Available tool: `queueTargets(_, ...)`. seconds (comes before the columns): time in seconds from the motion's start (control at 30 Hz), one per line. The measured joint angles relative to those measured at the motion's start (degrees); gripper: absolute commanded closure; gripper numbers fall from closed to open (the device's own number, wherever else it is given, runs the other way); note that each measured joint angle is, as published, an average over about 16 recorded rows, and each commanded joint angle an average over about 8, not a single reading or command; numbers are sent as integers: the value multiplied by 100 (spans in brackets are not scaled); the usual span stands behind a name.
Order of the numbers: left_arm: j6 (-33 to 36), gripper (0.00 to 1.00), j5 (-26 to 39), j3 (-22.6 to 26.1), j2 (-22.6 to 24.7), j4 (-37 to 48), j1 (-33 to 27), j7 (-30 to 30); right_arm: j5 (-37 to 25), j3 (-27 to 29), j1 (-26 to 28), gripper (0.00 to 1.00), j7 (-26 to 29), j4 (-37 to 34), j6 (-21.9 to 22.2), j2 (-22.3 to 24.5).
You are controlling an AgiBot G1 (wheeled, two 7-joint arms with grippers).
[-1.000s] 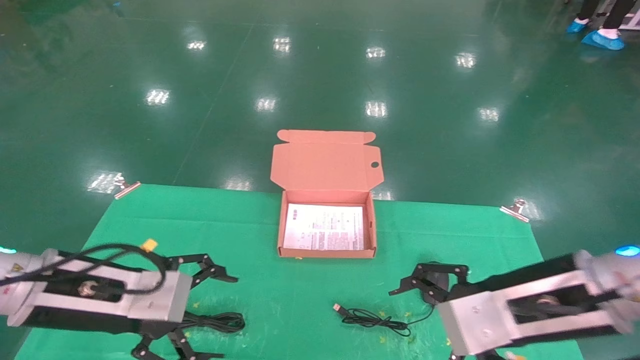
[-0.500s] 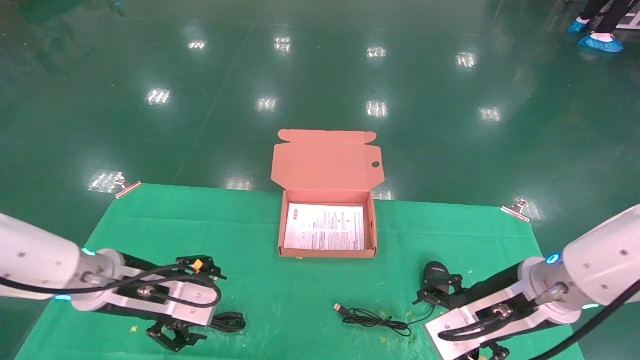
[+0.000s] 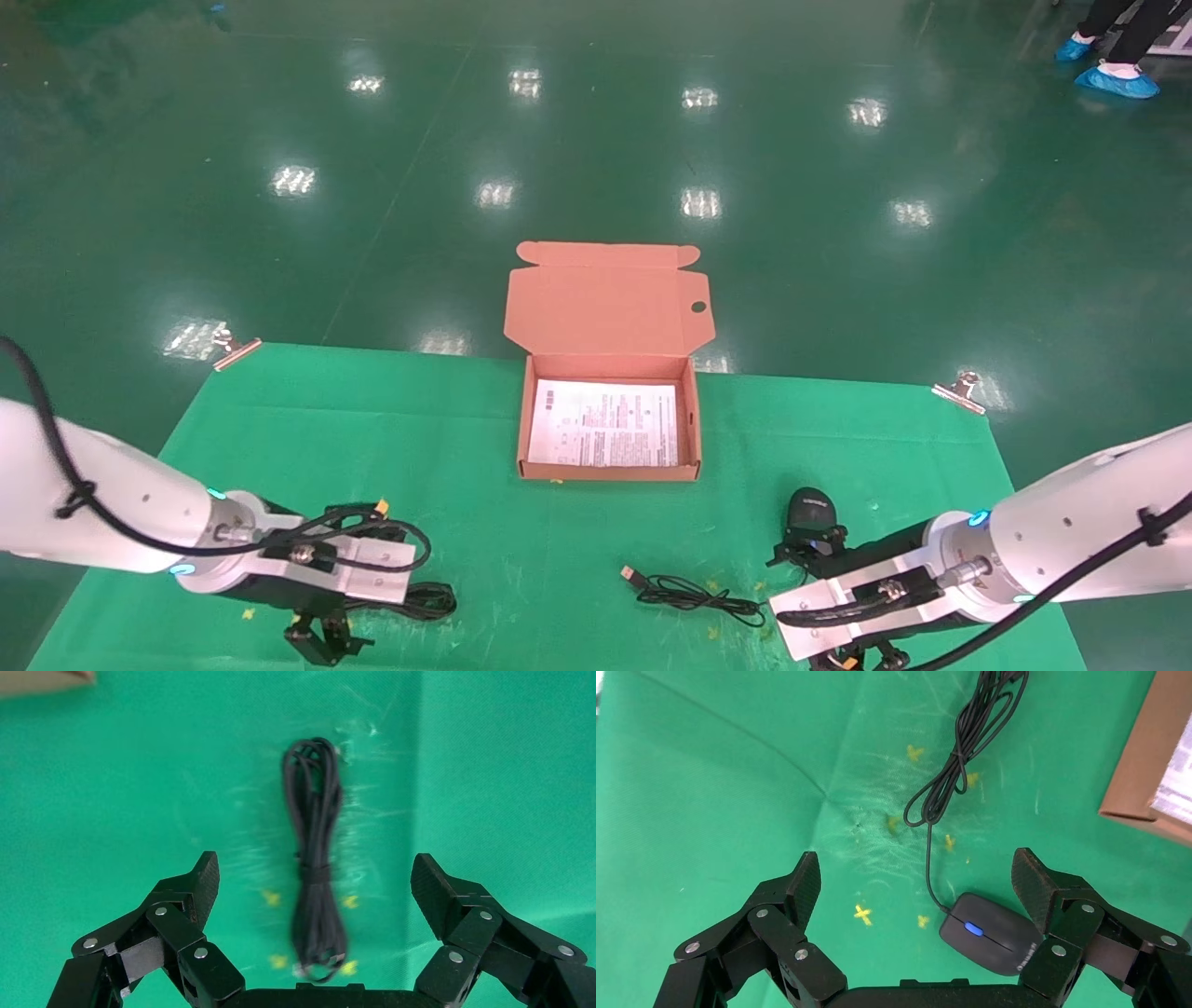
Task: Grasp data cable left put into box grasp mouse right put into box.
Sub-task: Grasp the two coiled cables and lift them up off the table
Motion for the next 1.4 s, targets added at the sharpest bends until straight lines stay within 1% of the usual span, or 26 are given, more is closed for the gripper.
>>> queueTargets(0.37, -432, 0, -47, -55, 493, 1793, -200, 316, 158, 68, -236, 0, -352, -1148, 540, -409)
queueTargets(0.77, -859, 1, -73, -87, 860, 3059, -392, 794, 388, 134, -196, 0, -1057, -2634, 855, -1054)
queueTargets(0.8, -894, 6, -72, -89, 880, 3140, -401, 821, 399, 138, -184, 8, -1115, -2748, 872, -1103)
queueTargets(1.03, -1078, 91, -59, -97, 977, 3541, -439, 933, 463, 167, -107, 95, -1384, -3306, 950, -1343)
queueTargets(1.07, -1096, 99, -55, -97, 984, 3573, -442, 941, 469, 171, -99, 100, -1404, -3350, 955, -1361)
queueTargets(1.1, -1111, 100, -51, -96, 990, 3597, -444, 947, 479, 176, -94, 100, -1418, -3385, 957, -1373)
queueTargets(1.4, -1131, 100, -47, -98, 995, 3621, -446, 952, 491, 180, -82, 100, -1433, -3416, 952, -1383)
